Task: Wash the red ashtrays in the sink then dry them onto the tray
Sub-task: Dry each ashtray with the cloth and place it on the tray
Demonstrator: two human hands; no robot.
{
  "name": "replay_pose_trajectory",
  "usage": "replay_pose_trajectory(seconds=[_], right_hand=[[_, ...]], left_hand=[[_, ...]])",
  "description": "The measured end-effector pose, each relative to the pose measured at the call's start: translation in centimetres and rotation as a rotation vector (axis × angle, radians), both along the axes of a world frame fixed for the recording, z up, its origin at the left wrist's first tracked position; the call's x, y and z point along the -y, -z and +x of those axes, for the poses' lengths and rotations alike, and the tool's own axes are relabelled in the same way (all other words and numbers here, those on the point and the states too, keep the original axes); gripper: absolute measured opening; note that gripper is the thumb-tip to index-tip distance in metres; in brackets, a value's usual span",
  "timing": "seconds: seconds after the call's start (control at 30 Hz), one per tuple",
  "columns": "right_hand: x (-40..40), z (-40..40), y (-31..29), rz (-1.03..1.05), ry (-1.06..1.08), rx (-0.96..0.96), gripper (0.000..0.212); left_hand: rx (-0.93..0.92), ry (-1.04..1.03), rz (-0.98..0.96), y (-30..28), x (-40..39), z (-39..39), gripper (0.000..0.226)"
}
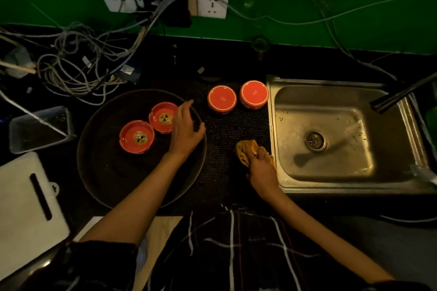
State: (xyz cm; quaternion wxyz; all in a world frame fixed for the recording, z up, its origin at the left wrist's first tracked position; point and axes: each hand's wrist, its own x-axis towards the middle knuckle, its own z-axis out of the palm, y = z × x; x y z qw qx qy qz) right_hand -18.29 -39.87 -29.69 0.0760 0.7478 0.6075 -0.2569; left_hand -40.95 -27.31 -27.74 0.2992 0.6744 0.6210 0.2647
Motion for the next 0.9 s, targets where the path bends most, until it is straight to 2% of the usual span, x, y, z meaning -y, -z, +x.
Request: replay_pose_trajectory(seconds=[0.13,0.33,0.43,0.7,0.83,0.9], right_hand=[[-0.2,0.4,0.1,0.017,-0.02,0.011,0.096],[-0.6,0.2,0.2,-0.04,-0.003,0.028,0.095],[-1.1,0.3,0.2,-0.022,-0.006,0.043,0.095],[-1.2,1.3,0.1,0.038,-0.005,-0.026,0.091],[-1.2,2.9,-0.9,0.124,0.148,-0.271,0.083],[-1.0,3.4,-1.6,0.162,0.277,-0.358,0.071]], left_hand=[[-0.044,0.101,-0.122,0.8,-3.5,4.0,0.082],[-0.071,0.081,-0.298,2.7,-7.8,6.6,0.12],[-0.098,0.09,-0.319,3.3,-9.1,7.8,0.128],[-0.133,0.073,-0.313,3.2,-9.5,8.1,0.119],[-0.066,0.153,-0.271,2.6,-6.0,7.2,0.112],[-0.039,0.224,-0.257,2.5,-3.5,6.9,0.114]])
